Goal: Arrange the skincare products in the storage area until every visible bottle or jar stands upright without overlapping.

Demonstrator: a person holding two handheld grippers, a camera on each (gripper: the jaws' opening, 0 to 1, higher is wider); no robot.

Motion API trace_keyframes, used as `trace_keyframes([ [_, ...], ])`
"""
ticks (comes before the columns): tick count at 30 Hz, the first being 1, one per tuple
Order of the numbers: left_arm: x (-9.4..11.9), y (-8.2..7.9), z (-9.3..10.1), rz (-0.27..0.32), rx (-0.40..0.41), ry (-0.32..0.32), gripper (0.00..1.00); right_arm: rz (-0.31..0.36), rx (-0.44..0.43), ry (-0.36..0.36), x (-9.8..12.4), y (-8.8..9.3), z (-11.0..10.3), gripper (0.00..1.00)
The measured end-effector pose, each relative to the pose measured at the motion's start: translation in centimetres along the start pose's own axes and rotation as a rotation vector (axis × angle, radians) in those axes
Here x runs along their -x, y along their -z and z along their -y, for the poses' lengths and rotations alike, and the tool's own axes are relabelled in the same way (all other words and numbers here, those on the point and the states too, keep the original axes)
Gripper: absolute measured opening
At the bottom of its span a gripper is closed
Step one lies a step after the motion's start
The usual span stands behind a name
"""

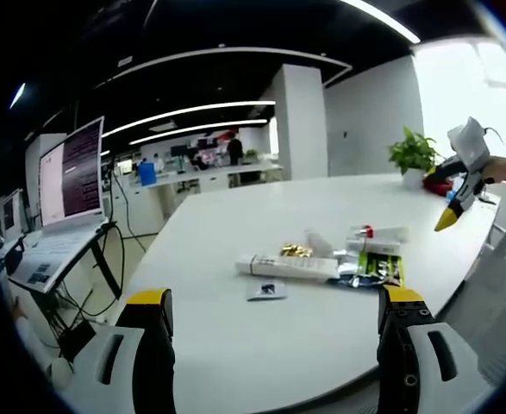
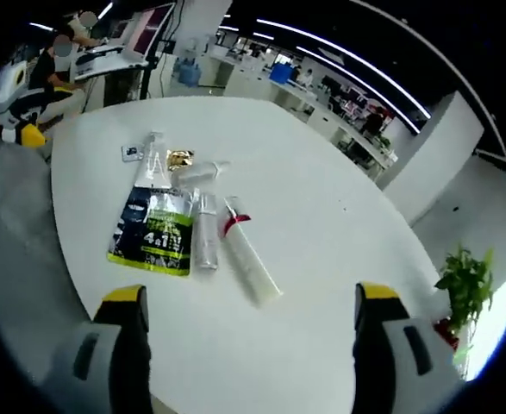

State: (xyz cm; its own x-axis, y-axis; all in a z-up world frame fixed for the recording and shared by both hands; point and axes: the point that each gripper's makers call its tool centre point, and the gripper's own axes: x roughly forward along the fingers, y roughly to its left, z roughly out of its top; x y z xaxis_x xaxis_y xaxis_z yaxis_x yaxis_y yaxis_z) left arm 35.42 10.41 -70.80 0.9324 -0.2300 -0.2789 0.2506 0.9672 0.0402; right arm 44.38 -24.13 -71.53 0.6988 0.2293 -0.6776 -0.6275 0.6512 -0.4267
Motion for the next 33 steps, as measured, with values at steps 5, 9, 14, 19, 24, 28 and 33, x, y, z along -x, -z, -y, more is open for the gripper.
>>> trace_keyframes([
  [5,0.0,0.1,0.0,-0.008,-0.002,0.002,0.97,-0.035,0.005,-0.038,-1.0,0.4,0.5,1.00],
  [9,0.0,0.2,0.1,-0.016,-0.003,0.004,0.97,-0.062,0.047,-0.046,-1.6,0.7,1.2,1.00],
  [14,-0.1,0.3,0.1,-0.021,-0.005,0.004,0.97,-0.072,0.077,-0.063,-2.3,0.5,1.9,1.00],
  [19,-0.1,0.4,0.1,-0.026,-0.005,0.007,0.97,-0.093,0.103,-0.104,-3.5,0.3,2.0,0.99],
  [24,-0.1,0.4,0.1,-0.025,-0.004,0.003,0.97,-0.126,0.141,-0.125,-4.7,0.2,2.4,0.99],
  [28,-0.1,0.4,0.1,-0.031,-0.005,0.001,0.97,-0.141,0.122,-0.158,-5.7,0.3,2.4,0.93],
  [33,0.0,0.5,0.2,-0.040,-0.005,0.005,0.97,-0.160,0.111,-0.198,-6.6,0.7,2.1,0.88],
])
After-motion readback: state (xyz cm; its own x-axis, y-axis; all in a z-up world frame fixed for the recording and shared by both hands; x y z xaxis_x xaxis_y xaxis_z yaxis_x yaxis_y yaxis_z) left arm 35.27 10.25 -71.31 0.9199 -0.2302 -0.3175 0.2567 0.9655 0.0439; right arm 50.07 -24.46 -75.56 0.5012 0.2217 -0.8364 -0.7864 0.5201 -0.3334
